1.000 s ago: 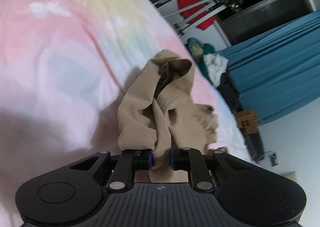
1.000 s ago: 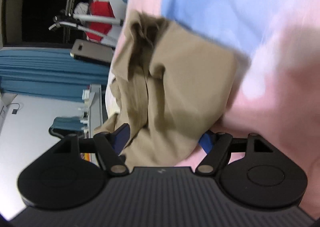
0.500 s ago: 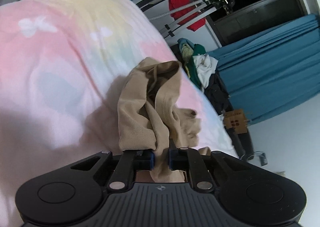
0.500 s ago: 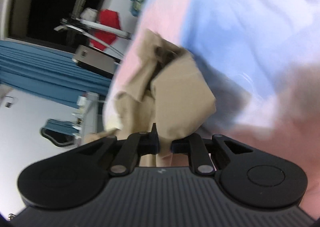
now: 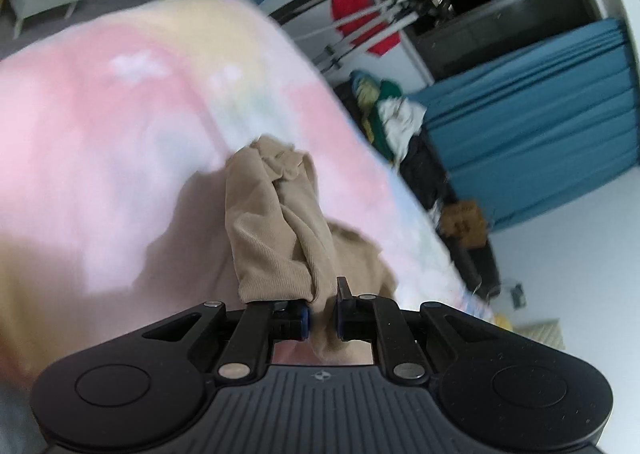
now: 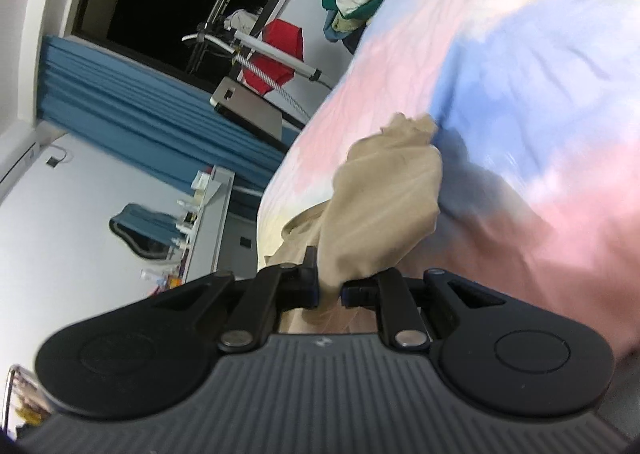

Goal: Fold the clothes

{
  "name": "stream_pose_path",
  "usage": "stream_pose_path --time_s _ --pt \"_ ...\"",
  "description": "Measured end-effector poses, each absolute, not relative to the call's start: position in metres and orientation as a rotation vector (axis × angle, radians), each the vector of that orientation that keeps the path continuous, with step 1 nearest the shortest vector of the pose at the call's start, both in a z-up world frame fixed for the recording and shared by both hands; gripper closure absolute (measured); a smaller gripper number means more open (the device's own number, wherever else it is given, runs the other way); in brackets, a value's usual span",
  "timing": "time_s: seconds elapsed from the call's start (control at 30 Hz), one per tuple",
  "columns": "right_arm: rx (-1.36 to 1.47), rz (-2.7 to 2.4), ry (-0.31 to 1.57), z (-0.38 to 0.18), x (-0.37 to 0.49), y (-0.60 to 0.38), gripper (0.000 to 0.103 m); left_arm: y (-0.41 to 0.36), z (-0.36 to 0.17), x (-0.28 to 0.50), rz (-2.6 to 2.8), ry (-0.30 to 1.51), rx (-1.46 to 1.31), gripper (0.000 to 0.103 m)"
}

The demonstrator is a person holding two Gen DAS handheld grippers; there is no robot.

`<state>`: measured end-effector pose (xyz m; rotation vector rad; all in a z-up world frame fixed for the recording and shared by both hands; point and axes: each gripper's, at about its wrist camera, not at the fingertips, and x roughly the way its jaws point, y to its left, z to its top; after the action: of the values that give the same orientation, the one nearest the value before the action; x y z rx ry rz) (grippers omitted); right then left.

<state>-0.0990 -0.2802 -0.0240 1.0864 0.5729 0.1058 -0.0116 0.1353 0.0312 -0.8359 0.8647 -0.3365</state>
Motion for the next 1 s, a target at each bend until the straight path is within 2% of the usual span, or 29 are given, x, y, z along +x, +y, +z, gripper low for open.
stream_pose_path --time_s 0.13,0.27,0.5,0.63,0.83,1.0 --pt "1.072 0.119 0.563 -0.028 -0.143 -0.269 0.09 0.151 0.022 -0.059 -0.344 0.906 -0.866 0.091" --pt "1.125 0.116 0.55 -0.024 -0.135 -0.27 0.09 0.151 0.029 -0.048 -0.343 0.898 -0.905 0.09" --pt "1.188 0.059 0.564 -0.02 -0.063 -0.285 0.088 0.123 0.043 0.036 -0.316 0.873 -0.939 0.089" --pt "1.218 0.006 0.596 -0.034 -0.011 -0.295 0.088 0.106 0.032 0.098 -0.282 0.892 -0.937 0.089" --pt "1.254 -0.054 0.678 -0.078 0.064 -0.31 0.088 0.09 -0.016 0.18 -0.226 0.937 -0.895 0.088" --pt "1.228 -0.057 0.727 -0.108 0.097 -0.314 0.088 0.085 -0.059 0.217 -0.204 0.98 -0.882 0.088"
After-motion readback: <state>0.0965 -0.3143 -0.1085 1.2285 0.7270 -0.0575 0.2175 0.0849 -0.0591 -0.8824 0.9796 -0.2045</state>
